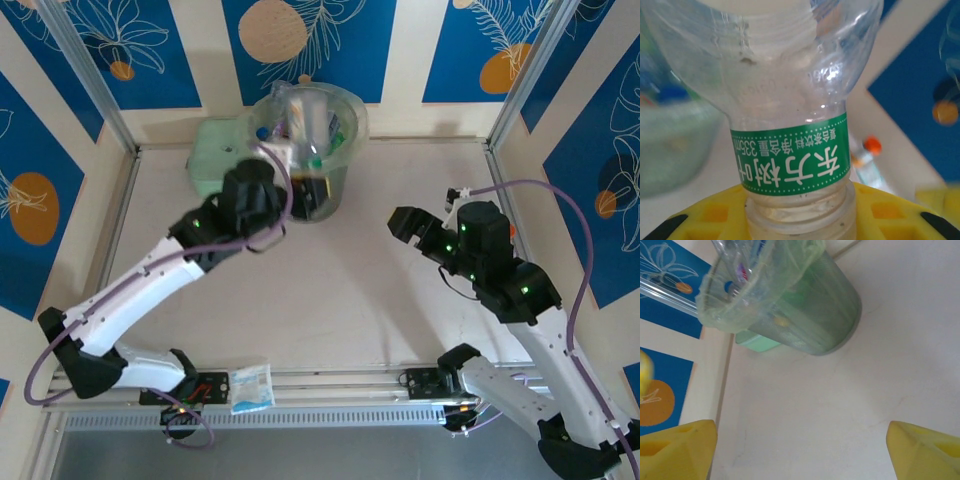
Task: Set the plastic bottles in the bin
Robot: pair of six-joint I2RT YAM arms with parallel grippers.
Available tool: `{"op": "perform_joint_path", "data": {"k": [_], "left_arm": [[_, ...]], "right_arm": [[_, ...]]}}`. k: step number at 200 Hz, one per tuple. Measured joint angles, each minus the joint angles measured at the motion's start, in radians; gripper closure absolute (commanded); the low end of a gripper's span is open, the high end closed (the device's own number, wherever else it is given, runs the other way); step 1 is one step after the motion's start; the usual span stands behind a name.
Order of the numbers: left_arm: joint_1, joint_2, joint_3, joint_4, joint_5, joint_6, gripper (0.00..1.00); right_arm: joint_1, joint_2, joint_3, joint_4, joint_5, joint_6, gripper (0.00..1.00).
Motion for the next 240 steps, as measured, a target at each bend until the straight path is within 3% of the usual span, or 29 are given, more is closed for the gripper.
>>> {"op": "perform_joint_path", "data": {"k": [41,75,127,138,160,180,204,240], "left_arm": [[0.183,0.235,0.308,-0.085,-0.021,-0.042,0.78],[0.199,0.436,0.493,-0.189,-0.018,-0.085,0.8],[0.2,0.521,0.517,-0.262,-0.023,-0.248,0.81],[0.2,0.526,0.517,-0.262,-0.025,-0.287,0.73],[0.2,0.534,0.517,-0.261,-0.031,-0.341,0.42],[0.195,0.536,0.517,-0.235,-0.042,-0.369,0.25],[0.191,0.536,0.526,-0.217,-0.046,-0.391,0.2],[0.189,0.536,0.568,-0.224,-0.045,-0.39,0.23]], "right_arm": [[0.0,-0.022,-0.047,-0.033,0.001,0.0,0.12],[-0.003,-0.048,-0.059,-0.052,0.001,0.0,0.12],[-0.009,-0.062,-0.091,-0.056,0.0,0.0,0.12],[-0.01,-0.062,-0.096,-0.057,0.0,0.0,0.12],[-0.013,-0.064,-0.103,-0.057,0.0,0.0,0.12],[-0.014,-0.069,-0.103,-0.059,0.0,-0.002,0.12],[-0.017,-0.071,-0.103,-0.06,0.0,-0.003,0.12],[-0.02,-0.07,-0.103,-0.06,0.0,-0.003,0.12]]}}
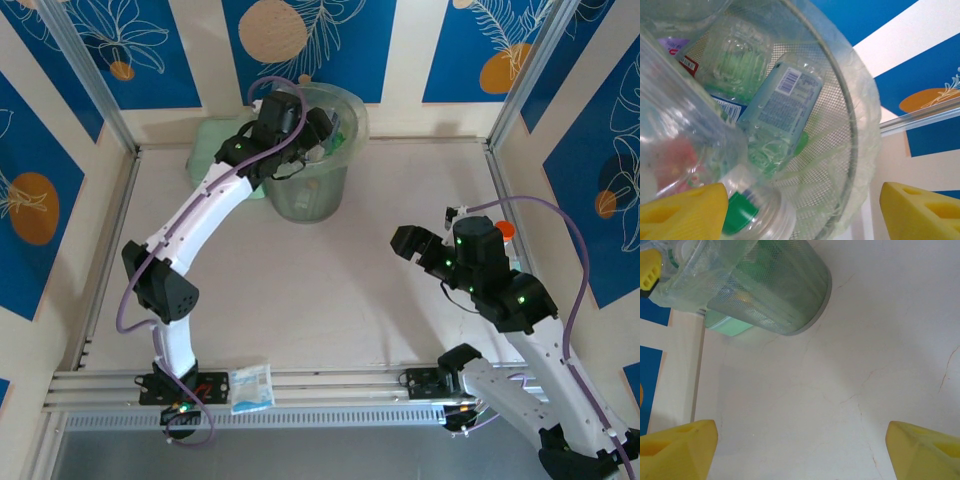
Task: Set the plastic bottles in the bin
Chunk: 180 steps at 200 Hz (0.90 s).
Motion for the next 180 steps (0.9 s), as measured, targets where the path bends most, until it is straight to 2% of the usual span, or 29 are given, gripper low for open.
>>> {"op": "perform_joint_path", "data": {"k": [35,66,91,129,180], "left_arm": [[0.002,0.0,0.09,-0.032,0.001,0.041,0.37],[0.039,0.024,0.244,-0.074,0.04,0.098,0.5],[0.116,0.063,0.308,-0.087,0.103,0.128,0.51],[0.206,0.166,0.318,-0.127,0.191,0.157,0.55],[0.227,0.224,0.318,-0.161,0.265,0.19,0.55]], "right_arm": [[0.0,0.0,-0.001,0.0,0.0,0.0,0.12],[-0.001,0.0,-0.01,0.0,0.0,0.0,0.14],[-0.001,0.0,-0.017,0.0,0.0,0.0,0.15],[-0.001,0.0,-0.019,0.0,0.0,-0.001,0.16],[-0.001,0.003,-0.019,0.0,0.0,-0.008,0.16]]}}
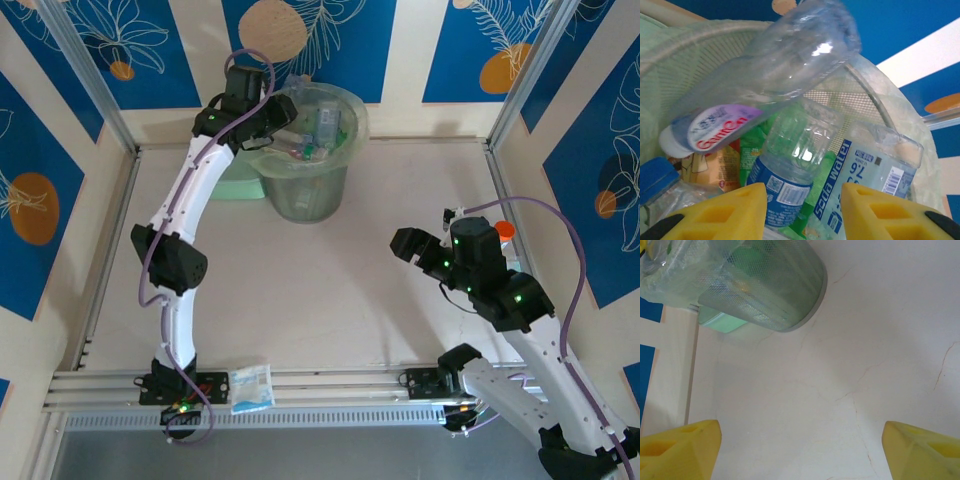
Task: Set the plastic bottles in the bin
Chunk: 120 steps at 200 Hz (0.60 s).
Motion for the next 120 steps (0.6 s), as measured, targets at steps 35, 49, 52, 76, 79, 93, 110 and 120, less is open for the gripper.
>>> {"op": "perform_joint_path", "data": {"k": [35,49,52,76,79,93,110,120], "left_arm": [[0.0,-0.027,-0.021,-0.001,0.007,0.023,0.46],[0.0,-0.054,-0.031,-0.001,0.007,0.031,0.44],[-0.002,-0.062,-0.033,-0.002,0.006,0.03,0.43],[-0.005,-0.151,-0.046,-0.004,0.006,0.074,0.39],[-0.005,-0.164,-0.05,-0.004,0.006,0.076,0.38],[-0.011,-0.26,-0.103,0.006,0.006,0.12,0.32],[-0.021,-0.447,-0.29,0.066,0.006,0.191,0.2],[-0.024,-0.577,-0.444,0.114,0.003,0.23,0.09]], "right_arm": [[0.0,0.005,0.0,0.0,0.0,-0.005,0.16],[0.0,0.008,0.003,0.0,0.001,-0.009,0.16],[0.0,0.009,0.004,0.0,0.001,-0.011,0.16],[0.0,0.013,0.023,-0.001,0.008,-0.028,0.14],[0.0,0.013,0.026,-0.001,0.01,-0.032,0.13],[0.0,0.013,0.045,-0.006,0.03,-0.047,0.11],[0.0,0.011,0.061,-0.007,0.071,-0.074,0.06],[0.0,0.004,0.061,-0.006,0.097,-0.101,0.01]]}}
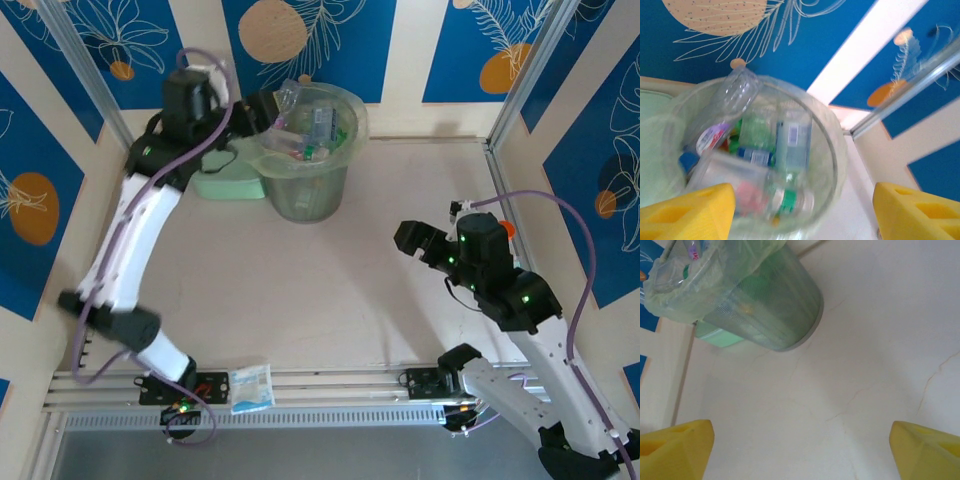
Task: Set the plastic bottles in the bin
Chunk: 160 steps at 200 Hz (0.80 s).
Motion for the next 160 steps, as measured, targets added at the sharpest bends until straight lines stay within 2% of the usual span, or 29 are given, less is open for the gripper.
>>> {"op": "perform_joint_path", "data": {"k": [8,36,66,88,112,136,160], "left_arm": [[-0.003,-0.111,-0.135,0.039,-0.018,0.042,0.0],[-0.003,-0.467,-0.61,0.152,-0.185,0.157,0.01],[-0.003,-0.65,-0.987,0.24,-0.432,0.272,0.01],[-0.003,-0.628,-1.214,0.317,-0.607,0.317,0.01],[0.003,-0.559,-1.389,0.391,-0.73,0.327,0.01],[0.011,-0.498,-1.436,0.544,-0.84,0.344,0.01],[0.033,-0.369,-1.447,0.756,-0.914,0.388,0.01]], "right_arm": [[0.0,-0.009,-0.011,0.018,0.018,-0.031,0.01],[-0.006,-0.061,-0.148,0.121,0.098,-0.096,0.01],[-0.023,-0.118,-0.412,0.266,0.156,-0.186,0.01],[-0.035,-0.106,-0.576,0.383,0.245,-0.242,0.01],[-0.065,-0.025,-0.67,0.51,0.369,-0.296,0.01],[-0.141,0.103,-0.669,0.642,0.463,-0.33,0.01],[-0.192,0.268,-0.668,0.806,0.499,-0.393,0.01]]}}
